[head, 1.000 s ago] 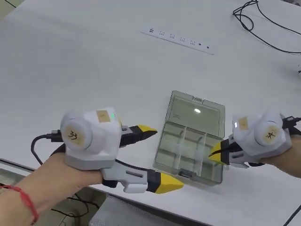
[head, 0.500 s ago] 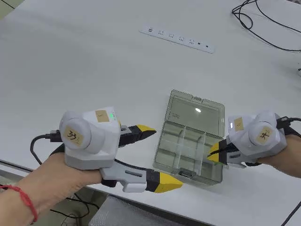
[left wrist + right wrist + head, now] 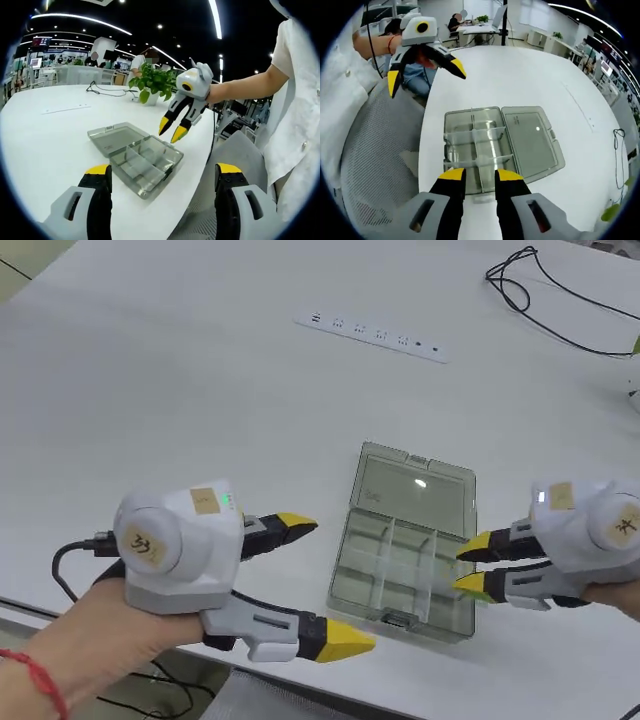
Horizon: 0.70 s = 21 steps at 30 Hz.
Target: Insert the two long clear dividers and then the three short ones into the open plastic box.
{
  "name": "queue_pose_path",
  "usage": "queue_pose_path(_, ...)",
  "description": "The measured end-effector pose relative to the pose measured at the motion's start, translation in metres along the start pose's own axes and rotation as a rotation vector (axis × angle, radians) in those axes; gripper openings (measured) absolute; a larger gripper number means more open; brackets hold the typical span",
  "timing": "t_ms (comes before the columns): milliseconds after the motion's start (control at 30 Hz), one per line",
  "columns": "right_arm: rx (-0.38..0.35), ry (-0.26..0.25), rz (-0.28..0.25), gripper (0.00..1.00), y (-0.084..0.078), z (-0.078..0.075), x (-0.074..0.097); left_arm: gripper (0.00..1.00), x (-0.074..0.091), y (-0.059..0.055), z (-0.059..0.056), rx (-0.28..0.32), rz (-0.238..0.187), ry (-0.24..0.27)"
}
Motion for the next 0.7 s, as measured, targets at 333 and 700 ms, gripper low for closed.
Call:
queue_pose_path(333, -0.099, -0.144, -0.134, 0.41, -0.014, 0.021, 0.037, 0.95, 0.005, -0.003, 0.009, -0.047, 0.014, 0.023)
queue_pose_path(700, -0.253, -0.281, -0.275, 0.62, -0.049, 0.04, 0.056, 1.0, 0.006, -0.004, 0.015, -0.094, 0.04, 0.028)
Point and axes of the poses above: the centre of the closed fingertips' face, and the gripper's own axes: x roughly backward along the fingers, z roughly to its left, y roughly out of its top, the point moved 7 cm from there along x, roughly backward along the fingers, and after that the axes turned 12 degrees about y, right-handed, at the moved point
